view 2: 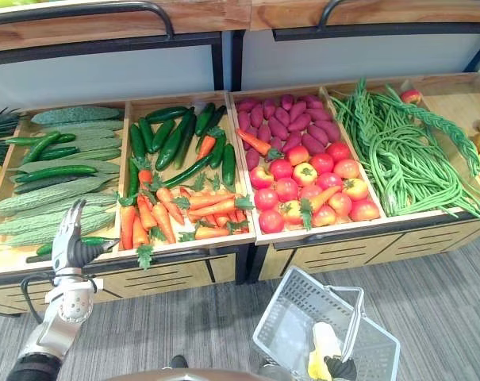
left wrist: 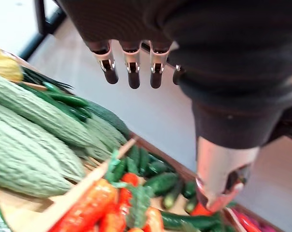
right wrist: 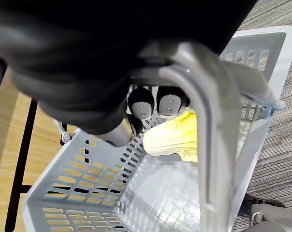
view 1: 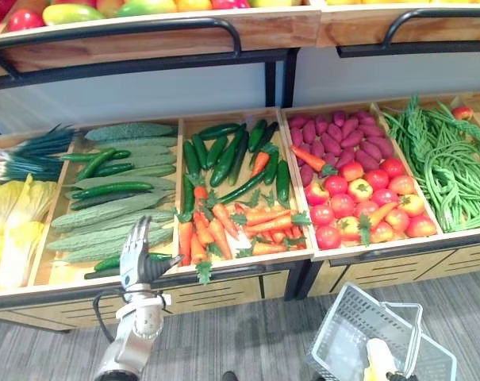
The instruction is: Pick vegetable in the basket
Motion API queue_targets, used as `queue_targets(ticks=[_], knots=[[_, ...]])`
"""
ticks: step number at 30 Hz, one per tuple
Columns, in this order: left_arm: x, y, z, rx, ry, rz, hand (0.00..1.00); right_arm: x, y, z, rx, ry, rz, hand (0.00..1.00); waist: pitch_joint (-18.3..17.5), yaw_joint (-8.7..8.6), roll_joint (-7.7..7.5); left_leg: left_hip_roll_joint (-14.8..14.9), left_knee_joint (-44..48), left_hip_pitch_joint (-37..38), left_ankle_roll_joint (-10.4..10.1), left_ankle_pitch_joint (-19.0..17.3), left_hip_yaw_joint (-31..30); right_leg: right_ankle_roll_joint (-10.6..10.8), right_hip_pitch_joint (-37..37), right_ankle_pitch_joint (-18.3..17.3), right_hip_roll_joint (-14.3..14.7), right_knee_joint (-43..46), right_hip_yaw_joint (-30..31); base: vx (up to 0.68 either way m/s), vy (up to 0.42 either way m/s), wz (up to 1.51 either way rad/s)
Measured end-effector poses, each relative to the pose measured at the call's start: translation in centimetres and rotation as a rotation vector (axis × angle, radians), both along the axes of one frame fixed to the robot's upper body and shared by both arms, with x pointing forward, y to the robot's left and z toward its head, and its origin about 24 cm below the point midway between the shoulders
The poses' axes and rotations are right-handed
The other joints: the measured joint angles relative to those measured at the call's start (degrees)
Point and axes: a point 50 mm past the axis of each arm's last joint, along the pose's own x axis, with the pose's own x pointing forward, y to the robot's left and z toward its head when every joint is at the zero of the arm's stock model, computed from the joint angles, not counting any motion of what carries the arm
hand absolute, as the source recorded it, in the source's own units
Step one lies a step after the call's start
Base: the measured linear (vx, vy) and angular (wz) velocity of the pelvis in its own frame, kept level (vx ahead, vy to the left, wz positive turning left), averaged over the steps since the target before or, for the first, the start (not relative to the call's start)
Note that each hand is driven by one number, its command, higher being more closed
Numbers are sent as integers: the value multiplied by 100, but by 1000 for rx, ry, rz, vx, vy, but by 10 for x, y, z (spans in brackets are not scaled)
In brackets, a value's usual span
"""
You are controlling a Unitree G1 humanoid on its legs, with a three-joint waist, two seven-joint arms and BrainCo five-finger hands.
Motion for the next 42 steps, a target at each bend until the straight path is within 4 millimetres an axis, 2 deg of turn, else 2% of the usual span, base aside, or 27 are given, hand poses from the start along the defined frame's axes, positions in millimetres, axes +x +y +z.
queue_targets(ticks=[5, 9, 15, 21, 26, 29, 36, 42], knots=[[11, -14, 5, 70, 2, -130, 0, 4, 1, 1, -8, -6, 35, 100, -2, -147, 31, 12, -2, 98, -33, -24, 243, -4, -37, 3, 16, 11, 212, 13, -1, -25], [28, -22, 12, 146, 20, -222, 0, 5, -3, 3, -23, -1, 68, 100, -17, -277, 86, 13, -2, 182, -37, -26, 421, -6, -46, 4, 19, 36, 334, -1, -3, -16], [44, -34, 10, 210, 116, -334, 0, 6, -6, 4, -35, -3, 108, 100, -25, -300, 114, 33, -3, 287, -48, -34, 628, -7, -62, 4, 43, 75, 489, -18, -9, -13], [56, -21, 6, 287, 254, -330, 0, 13, -3, 6, -36, -27, 154, 100, -24, -420, 114, 109, -3, 288, -85, -75, 827, -57, -165, 49, 123, 77, 628, -19, -15, -13], [62, -23, 4, 316, 314, -349, 0, 15, -4, 7, -43, -29, 173, 100, -9, -463, 161, 134, -2, 267, -86, -74, 942, -68, -258, 74, 154, 85, 733, -8, -20, -12], [65, -21, 4, 320, 330, -339, 0, 16, -5, 8, -47, -33, 175, 100, 2, -568, 188, 138, -2, 266, -86, -74, 954, -68, -271, 74, 157, 86, 746, -2, -4, -2], [77, -20, 14, 335, 324, -326, 0, 20, -8, 11, -62, -56, 178, 100, 42, -598, 236, 146, 22, 137, -87, -72, 1065, -68, -545, 74, 164, 230, 857, -15, -9, -8], [93, -15, 29, 351, 305, -278, 0, 32, -9, 17, -80, -113, 178, 100, 343, -629, 230, 144, 38, -68, -76, -37, 1066, -68, -853, 74, 123, 426, 888, -43, -3, -1]])
